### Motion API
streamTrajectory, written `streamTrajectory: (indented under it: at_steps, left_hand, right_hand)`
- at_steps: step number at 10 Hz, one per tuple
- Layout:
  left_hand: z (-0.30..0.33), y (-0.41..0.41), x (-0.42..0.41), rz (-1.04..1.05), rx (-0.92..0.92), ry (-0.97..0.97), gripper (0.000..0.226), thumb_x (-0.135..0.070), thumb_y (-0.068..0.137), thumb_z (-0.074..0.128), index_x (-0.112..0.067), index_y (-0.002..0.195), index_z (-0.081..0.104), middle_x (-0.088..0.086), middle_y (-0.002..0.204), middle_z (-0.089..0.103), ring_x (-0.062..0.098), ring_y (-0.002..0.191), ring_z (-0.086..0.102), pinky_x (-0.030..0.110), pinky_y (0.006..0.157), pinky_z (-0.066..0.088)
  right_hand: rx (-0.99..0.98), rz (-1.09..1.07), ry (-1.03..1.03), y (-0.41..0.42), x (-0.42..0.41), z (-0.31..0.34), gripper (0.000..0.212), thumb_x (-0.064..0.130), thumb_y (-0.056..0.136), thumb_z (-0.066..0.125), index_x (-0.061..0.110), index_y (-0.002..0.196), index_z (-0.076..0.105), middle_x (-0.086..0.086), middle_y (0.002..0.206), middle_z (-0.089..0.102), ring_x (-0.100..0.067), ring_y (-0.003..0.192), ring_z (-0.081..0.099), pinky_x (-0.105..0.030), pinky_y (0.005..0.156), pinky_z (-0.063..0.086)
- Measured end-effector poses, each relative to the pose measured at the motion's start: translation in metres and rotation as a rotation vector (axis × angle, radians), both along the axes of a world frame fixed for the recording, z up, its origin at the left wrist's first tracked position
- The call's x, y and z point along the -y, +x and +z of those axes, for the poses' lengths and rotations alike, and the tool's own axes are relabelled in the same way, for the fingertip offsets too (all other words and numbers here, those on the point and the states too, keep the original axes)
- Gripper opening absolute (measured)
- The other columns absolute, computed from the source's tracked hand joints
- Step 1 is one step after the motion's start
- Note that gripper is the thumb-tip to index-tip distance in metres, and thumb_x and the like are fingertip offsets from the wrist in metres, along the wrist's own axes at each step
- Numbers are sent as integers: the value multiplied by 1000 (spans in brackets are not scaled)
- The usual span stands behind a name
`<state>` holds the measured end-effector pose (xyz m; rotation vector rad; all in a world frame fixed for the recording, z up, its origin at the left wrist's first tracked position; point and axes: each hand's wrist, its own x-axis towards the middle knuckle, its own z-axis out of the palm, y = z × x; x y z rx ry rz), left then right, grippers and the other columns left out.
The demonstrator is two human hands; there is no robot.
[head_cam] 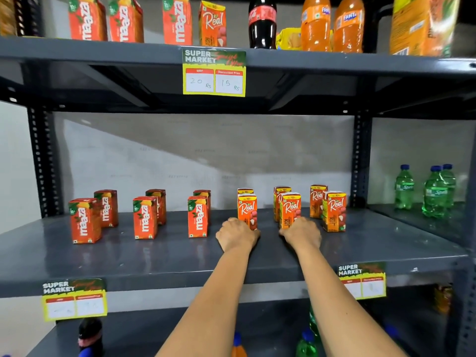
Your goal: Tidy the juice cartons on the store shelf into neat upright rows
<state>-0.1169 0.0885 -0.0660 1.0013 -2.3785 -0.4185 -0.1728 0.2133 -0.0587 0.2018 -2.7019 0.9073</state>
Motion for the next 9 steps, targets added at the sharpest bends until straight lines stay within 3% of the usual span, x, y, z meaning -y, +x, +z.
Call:
streamTrajectory:
  at_steps: [4, 6, 8, 9]
  left_hand:
    - [-1, 0, 1, -5, 12, -13, 77, -61, 72, 65, -5, 121, 45, 11, 118, 57, 26, 109, 55, 36, 87, 44]
    - [2, 9, 1, -39, -33, 124, 83, -56, 67, 73, -6, 120, 34, 12, 124, 51, 28, 115, 50, 39, 92, 41]
    - [5, 36, 5, -258, -4, 165, 80, -48, 72, 73, -5, 126, 33, 16, 130, 45, 32, 119, 45, 43, 96, 42]
    - [9, 60, 12, -362, -62, 132, 63, -45, 78, 68, -4, 118, 42, 18, 122, 51, 32, 110, 50, 44, 92, 45]
  right_hand:
    - [17, 22, -23, 0, -2, 0, 59, 43, 77, 71, 7, 122, 57, -15, 125, 61, -32, 116, 56, -40, 93, 48]
    - [28, 31, 18, 6, -5, 4, 61, 44, 78, 69, 6, 125, 55, -15, 127, 59, -32, 117, 55, -39, 94, 48]
    - [92, -19, -35, 21, -11, 1, 75, 44, 76, 71, 0, 131, 44, -16, 130, 54, -33, 119, 53, -40, 97, 46]
    - [100, 56, -185, 34, -7, 6, 77, 45, 78, 69, 0, 133, 37, -17, 132, 55, -35, 121, 53, -42, 98, 45]
